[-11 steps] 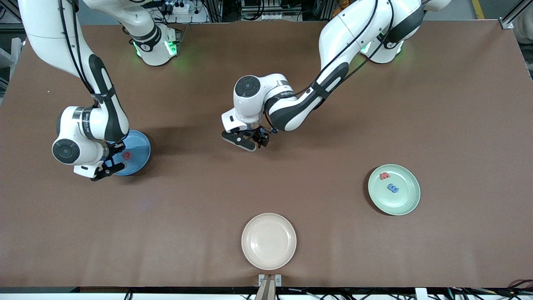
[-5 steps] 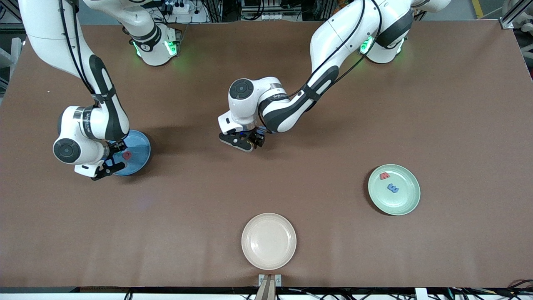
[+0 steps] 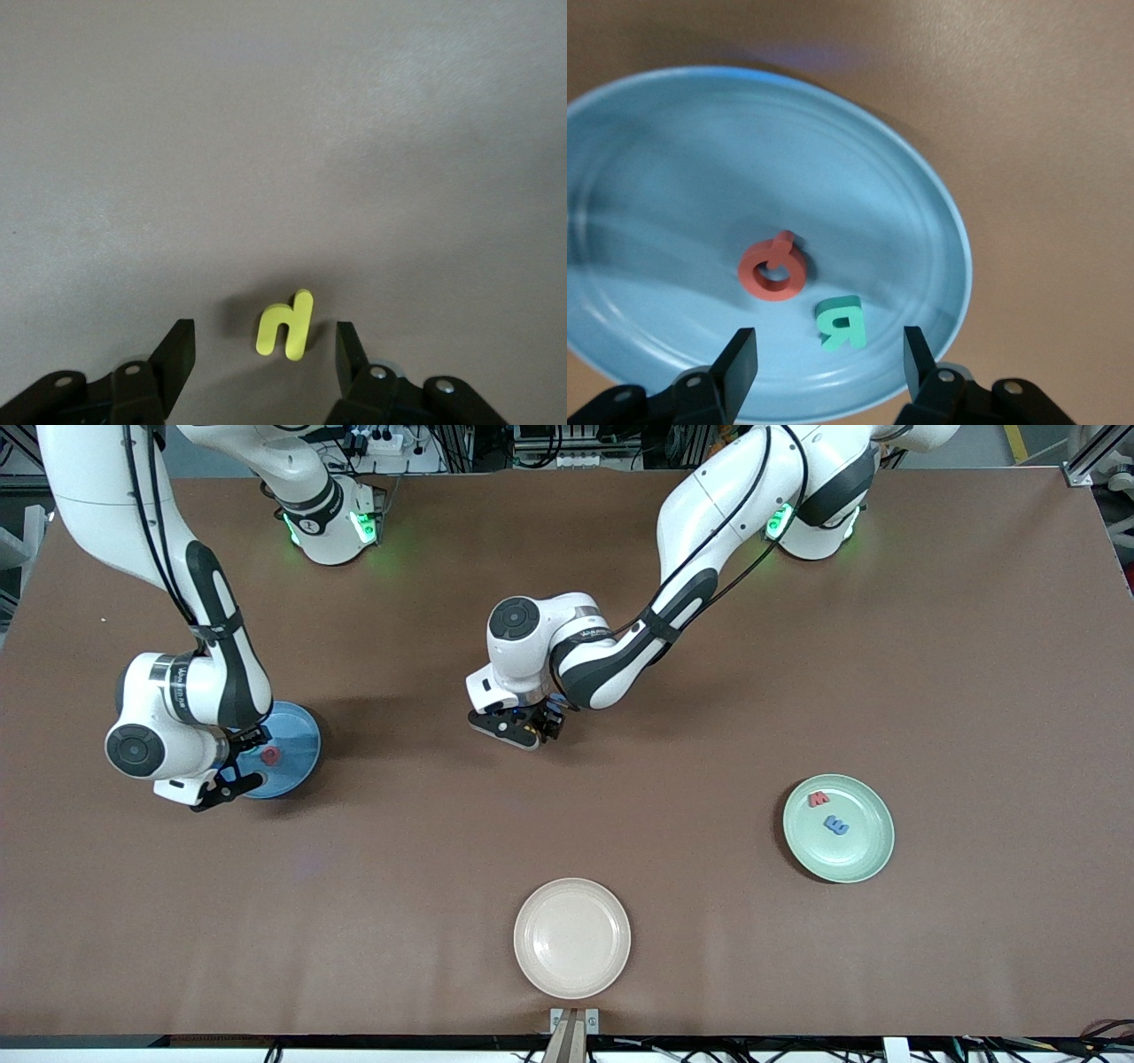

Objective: Sort uppercase to blue plate, lowercase to green plate
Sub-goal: 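Release the R onto the blue plate while the left gripper lowers to the yellow letter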

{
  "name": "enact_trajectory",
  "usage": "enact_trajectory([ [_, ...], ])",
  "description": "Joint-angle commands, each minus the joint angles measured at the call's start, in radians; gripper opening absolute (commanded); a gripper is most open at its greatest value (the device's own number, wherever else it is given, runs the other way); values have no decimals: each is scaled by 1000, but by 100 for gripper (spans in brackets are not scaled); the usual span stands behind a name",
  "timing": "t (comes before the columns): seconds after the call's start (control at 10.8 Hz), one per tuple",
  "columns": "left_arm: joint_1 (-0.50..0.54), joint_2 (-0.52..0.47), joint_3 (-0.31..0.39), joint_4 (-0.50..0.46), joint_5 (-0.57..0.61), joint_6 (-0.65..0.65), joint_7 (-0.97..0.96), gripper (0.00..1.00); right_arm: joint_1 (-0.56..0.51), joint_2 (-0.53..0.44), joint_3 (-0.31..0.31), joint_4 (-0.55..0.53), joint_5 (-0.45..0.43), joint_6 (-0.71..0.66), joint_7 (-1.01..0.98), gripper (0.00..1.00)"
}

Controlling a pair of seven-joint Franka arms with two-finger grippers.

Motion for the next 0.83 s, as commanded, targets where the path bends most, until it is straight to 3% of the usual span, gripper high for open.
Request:
enact_trajectory([
  [0.0, -30, 21, 29, 33, -18, 16, -20, 71, 4, -12, 6, 53, 23, -73, 40, 75],
  [0.37, -30, 21, 29, 33, -18, 16, -20, 58, 17, -22, 44, 130, 23, -188, 150, 73],
  [0.74, -28, 27, 30, 33, -18, 19, -19, 56, 23, -61, 79, 184, 23, -274, 218, 73],
])
